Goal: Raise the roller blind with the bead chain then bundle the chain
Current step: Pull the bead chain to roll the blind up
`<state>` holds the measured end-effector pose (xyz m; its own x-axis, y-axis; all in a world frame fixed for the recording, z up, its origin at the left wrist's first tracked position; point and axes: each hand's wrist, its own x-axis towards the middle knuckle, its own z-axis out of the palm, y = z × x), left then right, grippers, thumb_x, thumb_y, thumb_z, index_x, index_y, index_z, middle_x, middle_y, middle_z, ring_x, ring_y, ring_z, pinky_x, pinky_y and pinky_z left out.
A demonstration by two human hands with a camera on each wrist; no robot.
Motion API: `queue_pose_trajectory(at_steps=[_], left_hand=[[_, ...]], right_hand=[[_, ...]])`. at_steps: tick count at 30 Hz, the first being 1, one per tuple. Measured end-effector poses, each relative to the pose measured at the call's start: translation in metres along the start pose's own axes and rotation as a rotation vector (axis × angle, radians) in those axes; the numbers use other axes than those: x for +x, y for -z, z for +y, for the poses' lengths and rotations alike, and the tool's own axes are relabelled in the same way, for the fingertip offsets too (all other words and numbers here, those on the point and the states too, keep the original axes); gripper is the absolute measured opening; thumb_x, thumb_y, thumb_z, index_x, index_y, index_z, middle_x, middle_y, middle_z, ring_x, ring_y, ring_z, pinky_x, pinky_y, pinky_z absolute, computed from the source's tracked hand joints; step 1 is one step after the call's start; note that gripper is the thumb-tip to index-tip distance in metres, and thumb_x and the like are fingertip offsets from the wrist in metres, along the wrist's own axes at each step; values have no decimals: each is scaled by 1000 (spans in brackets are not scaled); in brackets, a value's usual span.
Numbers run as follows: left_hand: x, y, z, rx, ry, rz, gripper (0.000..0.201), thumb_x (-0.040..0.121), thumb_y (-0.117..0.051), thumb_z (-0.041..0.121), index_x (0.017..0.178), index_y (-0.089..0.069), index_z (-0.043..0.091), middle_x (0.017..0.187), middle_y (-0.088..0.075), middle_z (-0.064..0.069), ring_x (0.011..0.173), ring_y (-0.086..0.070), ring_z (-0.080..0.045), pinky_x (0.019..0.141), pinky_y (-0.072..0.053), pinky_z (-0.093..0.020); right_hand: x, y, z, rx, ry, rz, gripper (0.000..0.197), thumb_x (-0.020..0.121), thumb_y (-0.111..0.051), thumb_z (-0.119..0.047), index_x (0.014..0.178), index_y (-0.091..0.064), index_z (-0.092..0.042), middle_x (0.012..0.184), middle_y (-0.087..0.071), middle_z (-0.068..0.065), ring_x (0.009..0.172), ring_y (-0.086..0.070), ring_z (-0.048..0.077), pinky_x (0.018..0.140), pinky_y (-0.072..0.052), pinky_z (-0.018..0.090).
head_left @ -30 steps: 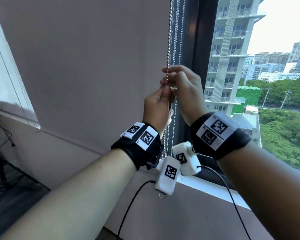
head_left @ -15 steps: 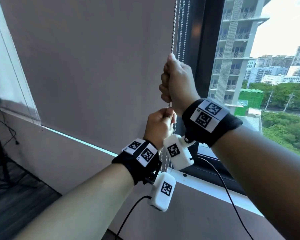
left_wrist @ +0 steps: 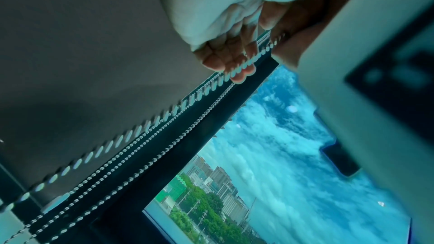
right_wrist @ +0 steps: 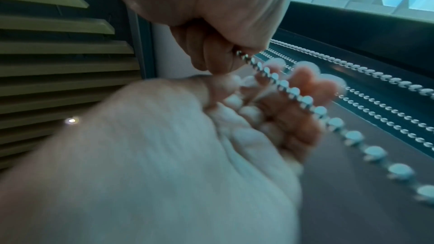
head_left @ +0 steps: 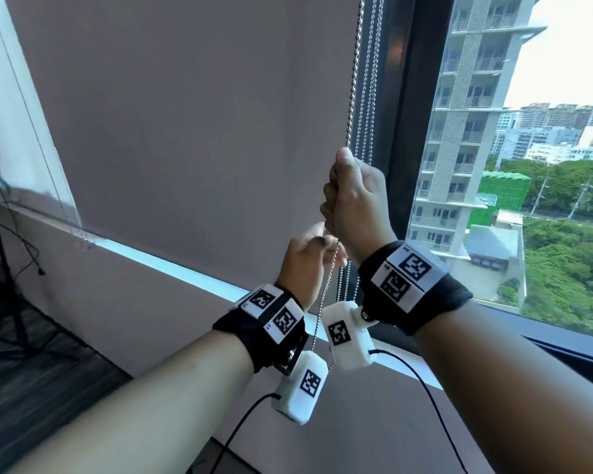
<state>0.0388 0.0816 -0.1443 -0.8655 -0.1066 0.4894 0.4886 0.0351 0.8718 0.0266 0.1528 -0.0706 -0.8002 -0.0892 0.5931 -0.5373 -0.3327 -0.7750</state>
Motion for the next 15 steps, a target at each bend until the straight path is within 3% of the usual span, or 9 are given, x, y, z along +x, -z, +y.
queue_pose_trajectory(at_steps=[2,5,7,9,11,13,15], left_hand=[[8,2,6,5,-25,23,30,82,-35,9,91,-62,0,65,-60,4,66,-53,-11,71,-45,-28],[16,4,18,-94,-53,21,33,83,-35,7,93,-65,-2,79,-64,-12,74,-59,-16,70,-49,-28],[22,5,26,-124,-50,31,36,86,-34,7,98,-66,-4,84,-67,-16,77,-64,-17,68,-51,-25],[26,3,34,-153,-59,27,35,89,-37,13,98,-68,1,87,-69,-16,80,-66,-18,72,-52,-26],[29,-3,44,-183,-65,14,36,89,-39,22,98,-69,3,89,-70,-18,84,-67,-23,78,-53,-32],[32,-11,55,-215,-62,-5,37,92,-39,26,97,-68,4,87,-71,-17,84,-68,-26,82,-53,-38],[35,-19,67,-256,-53,-23,37,96,-36,27,95,-68,6,81,-71,-13,77,-68,-26,75,-51,-36]], right_hand=[[0,4,7,-13,35,14,46,103,-38,-24,58,-30,-19,47,-25,-5,39,-20,8,43,-16,23],[-2,15,20,-77,75,20,43,95,-42,-33,55,-36,-19,47,-31,-4,42,-29,11,43,-25,24],[-8,22,28,-95,84,0,47,99,-40,-30,60,-49,-5,48,-39,-2,39,-35,6,40,-29,20],[-15,28,35,-132,90,-17,50,102,-37,-26,80,-60,13,51,-49,0,39,-39,1,40,-31,18],[-20,32,42,-170,94,-7,47,99,-38,-30,72,-58,3,50,-47,-5,40,-37,4,42,-31,21],[-24,33,48,-169,69,12,42,96,-40,-33,58,-43,-15,47,-39,-8,41,-34,9,45,-29,23],[-29,34,54,-205,68,23,42,96,-41,-33,57,-37,-20,49,-37,-5,45,-32,12,48,-27,25]])
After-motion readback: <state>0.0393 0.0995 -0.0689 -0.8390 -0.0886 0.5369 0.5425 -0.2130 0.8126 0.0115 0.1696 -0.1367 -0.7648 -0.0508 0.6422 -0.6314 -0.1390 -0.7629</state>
